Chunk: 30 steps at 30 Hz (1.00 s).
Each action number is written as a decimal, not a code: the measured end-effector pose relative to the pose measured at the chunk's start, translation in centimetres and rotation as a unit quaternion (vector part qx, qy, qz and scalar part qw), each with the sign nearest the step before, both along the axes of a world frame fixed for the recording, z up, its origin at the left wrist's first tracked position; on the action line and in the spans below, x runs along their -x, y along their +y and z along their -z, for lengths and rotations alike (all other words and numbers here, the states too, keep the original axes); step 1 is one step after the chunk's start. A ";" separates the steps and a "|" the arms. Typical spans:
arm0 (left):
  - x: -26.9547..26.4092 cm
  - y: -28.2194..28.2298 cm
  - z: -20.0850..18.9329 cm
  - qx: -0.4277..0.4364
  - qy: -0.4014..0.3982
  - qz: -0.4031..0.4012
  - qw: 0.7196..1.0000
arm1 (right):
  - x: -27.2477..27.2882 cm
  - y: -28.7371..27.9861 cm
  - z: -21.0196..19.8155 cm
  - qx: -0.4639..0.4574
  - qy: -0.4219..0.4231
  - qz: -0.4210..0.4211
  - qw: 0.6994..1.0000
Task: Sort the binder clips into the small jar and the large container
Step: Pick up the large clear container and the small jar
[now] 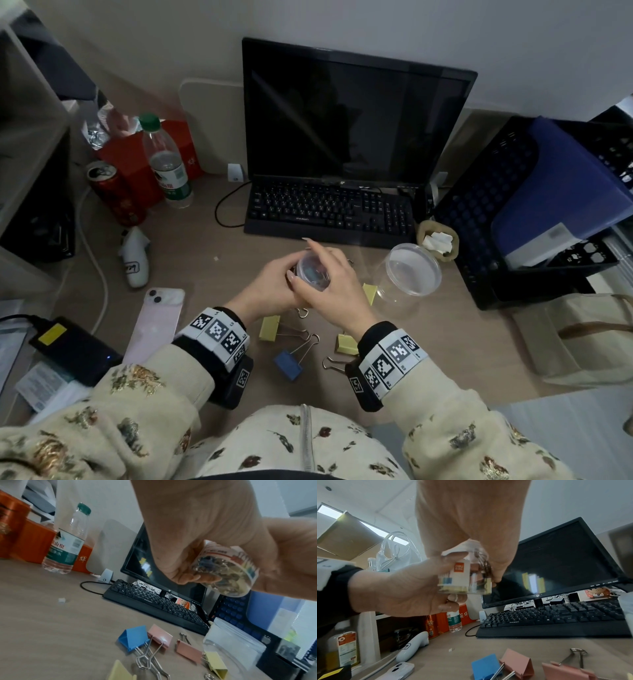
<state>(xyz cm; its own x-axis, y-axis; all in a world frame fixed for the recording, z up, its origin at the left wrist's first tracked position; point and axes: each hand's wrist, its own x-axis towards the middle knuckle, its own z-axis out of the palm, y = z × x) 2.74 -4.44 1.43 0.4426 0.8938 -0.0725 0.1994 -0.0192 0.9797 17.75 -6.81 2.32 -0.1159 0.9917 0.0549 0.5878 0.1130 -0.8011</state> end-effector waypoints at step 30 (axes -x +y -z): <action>1.2 5.8 10.8 0.177 0.075 -0.118 0.974 | -2.4 11.7 7.6 0.131 -0.088 0.052 0.986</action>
<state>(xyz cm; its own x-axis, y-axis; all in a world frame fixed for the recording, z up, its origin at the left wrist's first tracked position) 1.57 1.32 -9.36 0.1880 0.8771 -0.4420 0.2981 0.3778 0.8766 20.18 4.87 -5.27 0.0015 0.9763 -0.2164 0.7182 -0.1516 -0.6791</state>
